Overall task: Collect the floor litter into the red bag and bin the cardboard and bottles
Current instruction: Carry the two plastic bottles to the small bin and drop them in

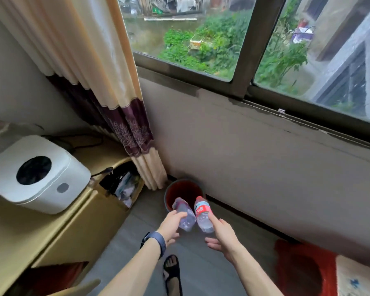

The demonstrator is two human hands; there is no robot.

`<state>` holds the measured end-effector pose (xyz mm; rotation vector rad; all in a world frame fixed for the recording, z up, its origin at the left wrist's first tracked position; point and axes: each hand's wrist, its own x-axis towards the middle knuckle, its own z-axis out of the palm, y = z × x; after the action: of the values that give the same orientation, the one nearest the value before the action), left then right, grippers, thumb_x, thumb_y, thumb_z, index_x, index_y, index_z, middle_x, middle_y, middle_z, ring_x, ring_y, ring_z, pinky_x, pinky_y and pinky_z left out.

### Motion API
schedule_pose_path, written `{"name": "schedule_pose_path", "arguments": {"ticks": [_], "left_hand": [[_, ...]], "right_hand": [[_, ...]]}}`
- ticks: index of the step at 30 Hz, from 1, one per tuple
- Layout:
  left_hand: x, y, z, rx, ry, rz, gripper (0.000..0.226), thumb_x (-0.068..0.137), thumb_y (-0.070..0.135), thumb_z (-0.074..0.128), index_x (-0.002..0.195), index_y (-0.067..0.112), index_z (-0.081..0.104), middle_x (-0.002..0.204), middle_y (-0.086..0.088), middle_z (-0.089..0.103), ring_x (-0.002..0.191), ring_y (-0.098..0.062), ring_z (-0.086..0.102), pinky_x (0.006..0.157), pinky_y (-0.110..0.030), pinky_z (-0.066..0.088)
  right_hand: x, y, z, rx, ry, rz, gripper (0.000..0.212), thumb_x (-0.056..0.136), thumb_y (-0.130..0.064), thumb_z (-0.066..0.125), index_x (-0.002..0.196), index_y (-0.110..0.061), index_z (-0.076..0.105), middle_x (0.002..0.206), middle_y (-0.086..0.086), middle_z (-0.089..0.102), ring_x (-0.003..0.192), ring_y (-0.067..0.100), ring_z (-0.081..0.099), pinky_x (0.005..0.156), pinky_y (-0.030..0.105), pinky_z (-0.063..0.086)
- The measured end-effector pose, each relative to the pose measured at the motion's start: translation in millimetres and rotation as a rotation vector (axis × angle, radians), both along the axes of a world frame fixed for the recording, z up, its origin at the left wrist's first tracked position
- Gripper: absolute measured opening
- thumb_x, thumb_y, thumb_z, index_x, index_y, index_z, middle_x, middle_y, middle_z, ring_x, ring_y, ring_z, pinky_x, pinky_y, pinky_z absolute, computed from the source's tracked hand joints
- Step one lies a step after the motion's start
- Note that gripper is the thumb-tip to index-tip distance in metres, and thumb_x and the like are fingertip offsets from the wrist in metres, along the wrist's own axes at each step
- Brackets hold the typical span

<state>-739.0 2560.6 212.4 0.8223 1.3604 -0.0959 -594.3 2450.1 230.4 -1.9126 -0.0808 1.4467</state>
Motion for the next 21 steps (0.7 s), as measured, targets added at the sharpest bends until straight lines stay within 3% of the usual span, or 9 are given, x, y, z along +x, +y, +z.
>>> {"name": "schedule_pose_path", "arguments": {"ticks": [2, 4, 5, 10, 12, 15, 17, 21], "left_hand": [[-2.0, 36.3, -8.6, 0.116, 0.091, -0.149, 0.029, 0.096, 0.038, 0.054, 0.122, 0.025, 0.051, 0.123, 0.000, 0.053, 0.107, -0.026, 0.057, 0.071, -0.027, 0.043], [-3.1, 68.3, -16.2, 0.192, 0.160, -0.289, 0.029, 0.096, 0.034, 0.055, 0.120, 0.017, 0.059, 0.121, -0.005, 0.059, 0.111, -0.029, 0.059, 0.085, -0.033, 0.049], [-4.7, 78.7, -20.6, 0.197, 0.177, -0.343, 0.028, 0.096, 0.035, 0.054, 0.117, 0.017, 0.060, 0.121, -0.006, 0.061, 0.111, -0.029, 0.060, 0.090, -0.037, 0.050], [4.4, 89.7, -25.3, 0.215, 0.174, -0.571, 0.021, 0.093, 0.037, 0.052, 0.108, 0.025, 0.060, 0.113, -0.004, 0.067, 0.086, -0.021, 0.062, 0.076, -0.040, 0.052], [13.0, 81.5, -25.4, 0.288, 0.156, -0.675, 0.016, 0.090, 0.038, 0.052, 0.099, 0.029, 0.061, 0.111, -0.004, 0.068, 0.088, -0.022, 0.063, 0.084, -0.043, 0.054], [32.1, 51.6, -19.5, 0.324, 0.104, -0.829, 0.019, 0.083, 0.045, 0.052, 0.095, 0.033, 0.061, 0.107, 0.002, 0.068, 0.105, -0.024, 0.066, 0.082, -0.031, 0.051], [45.3, 22.6, -15.7, 0.338, 0.056, -0.932, 0.024, 0.075, 0.049, 0.050, 0.090, 0.034, 0.060, 0.111, 0.001, 0.070, 0.106, -0.025, 0.067, 0.091, -0.033, 0.053], [69.2, -47.2, -1.8, 0.400, -0.010, -1.222, 0.019, 0.089, 0.040, 0.051, 0.103, 0.031, 0.061, 0.119, 0.003, 0.066, 0.107, -0.024, 0.066, 0.098, -0.034, 0.050]], "right_hand": [[4.0, 22.6, 6.1, -0.011, -0.102, -0.021, 0.073, 0.096, -0.049, 0.058, 0.154, -0.014, 0.030, 0.122, 0.002, 0.063, 0.102, 0.034, 0.070, 0.074, 0.031, 0.054], [5.6, 33.9, 7.3, -0.001, -0.170, -0.016, 0.061, 0.097, -0.048, 0.057, 0.147, -0.017, 0.041, 0.109, -0.008, 0.062, 0.102, 0.026, 0.070, 0.076, 0.033, 0.054], [4.4, 33.0, 6.4, -0.015, -0.175, -0.018, 0.055, 0.096, -0.049, 0.057, 0.141, -0.019, 0.048, 0.112, -0.009, 0.061, 0.100, 0.022, 0.070, 0.077, 0.033, 0.056], [-12.7, -8.7, 3.5, -0.070, -0.127, -0.124, 0.028, 0.096, -0.050, 0.056, 0.112, -0.027, 0.061, 0.118, -0.008, 0.065, 0.095, 0.011, 0.069, 0.077, 0.031, 0.056], [-22.1, -30.8, 6.0, -0.086, -0.122, -0.179, 0.024, 0.097, -0.048, 0.057, 0.110, -0.029, 0.063, 0.117, -0.009, 0.065, 0.094, 0.010, 0.070, 0.077, 0.029, 0.055], [-32.8, -70.2, 6.1, -0.097, -0.112, -0.305, 0.019, 0.096, -0.042, 0.060, 0.105, -0.026, 0.066, 0.113, -0.003, 0.070, 0.092, 0.011, 0.072, 0.075, 0.031, 0.054], [-40.5, -97.0, 9.8, -0.086, -0.121, -0.389, 0.018, 0.096, -0.040, 0.061, 0.104, -0.026, 0.068, 0.110, -0.003, 0.072, 0.092, 0.012, 0.072, 0.072, 0.028, 0.052], [-54.6, -152.7, 18.1, -0.052, -0.168, -0.563, 0.015, 0.096, -0.038, 0.062, 0.103, -0.027, 0.068, 0.107, -0.005, 0.072, 0.090, 0.009, 0.072, 0.069, 0.026, 0.050]]}}
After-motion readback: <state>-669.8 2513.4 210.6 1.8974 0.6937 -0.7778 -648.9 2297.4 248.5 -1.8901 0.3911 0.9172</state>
